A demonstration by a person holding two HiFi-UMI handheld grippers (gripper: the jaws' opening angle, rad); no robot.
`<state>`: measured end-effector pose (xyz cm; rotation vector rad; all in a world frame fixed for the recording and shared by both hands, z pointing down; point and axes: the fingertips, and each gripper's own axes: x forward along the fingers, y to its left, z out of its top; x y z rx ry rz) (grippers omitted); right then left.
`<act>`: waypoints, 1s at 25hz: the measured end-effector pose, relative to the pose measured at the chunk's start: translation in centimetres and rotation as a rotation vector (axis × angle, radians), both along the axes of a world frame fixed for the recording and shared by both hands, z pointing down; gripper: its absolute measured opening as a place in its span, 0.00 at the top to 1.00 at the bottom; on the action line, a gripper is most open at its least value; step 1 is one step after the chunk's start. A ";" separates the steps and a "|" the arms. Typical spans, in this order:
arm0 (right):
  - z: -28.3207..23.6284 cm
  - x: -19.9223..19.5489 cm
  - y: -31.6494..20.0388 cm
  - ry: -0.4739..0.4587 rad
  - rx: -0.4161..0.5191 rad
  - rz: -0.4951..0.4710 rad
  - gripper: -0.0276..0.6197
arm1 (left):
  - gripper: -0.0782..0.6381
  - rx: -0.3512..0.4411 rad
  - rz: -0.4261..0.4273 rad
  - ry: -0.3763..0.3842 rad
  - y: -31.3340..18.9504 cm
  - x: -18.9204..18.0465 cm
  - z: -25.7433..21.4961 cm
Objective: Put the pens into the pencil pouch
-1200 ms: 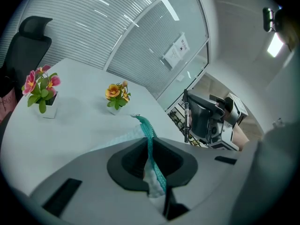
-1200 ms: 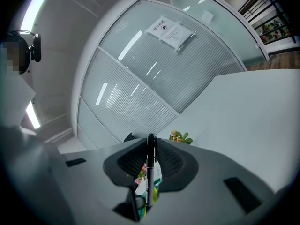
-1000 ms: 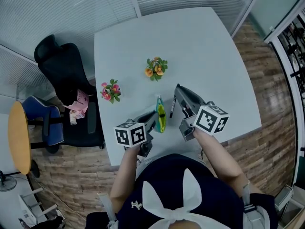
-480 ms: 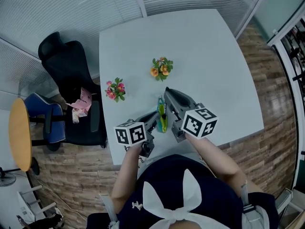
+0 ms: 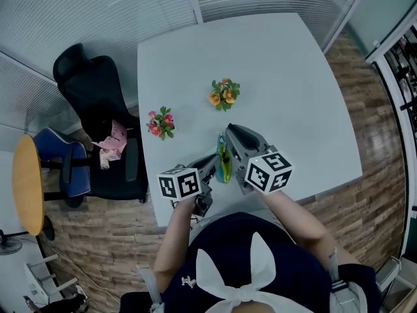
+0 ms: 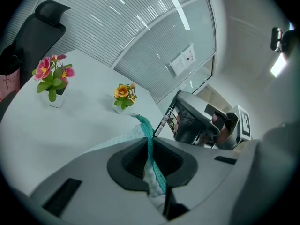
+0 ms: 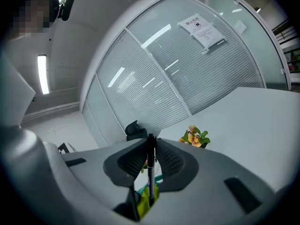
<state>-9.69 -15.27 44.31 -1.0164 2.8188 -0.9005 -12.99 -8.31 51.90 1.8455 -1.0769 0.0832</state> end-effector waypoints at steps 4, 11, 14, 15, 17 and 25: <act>0.5 0.3 0.6 0.035 0.014 0.001 0.85 | 0.83 0.000 0.004 0.004 0.1 -0.1 -0.1; 1.7 0.8 1.6 0.089 0.020 -0.007 0.86 | 0.83 -0.001 0.020 0.009 0.1 0.0 0.0; 2.1 0.8 1.9 0.125 0.038 -0.019 0.86 | 0.83 -0.003 0.027 0.010 0.0 0.0 0.1; 2.2 0.8 2.0 0.138 0.047 -0.024 0.86 | 0.83 -0.004 0.030 0.012 0.0 0.1 0.1; 2.3 0.8 2.3 0.165 0.063 -0.034 0.85 | 0.83 -0.004 0.034 0.013 -0.1 0.1 0.1; 3.3 0.8 3.3 0.221 0.061 -0.048 0.85 | 0.83 -0.003 0.052 0.021 0.0 0.2 0.1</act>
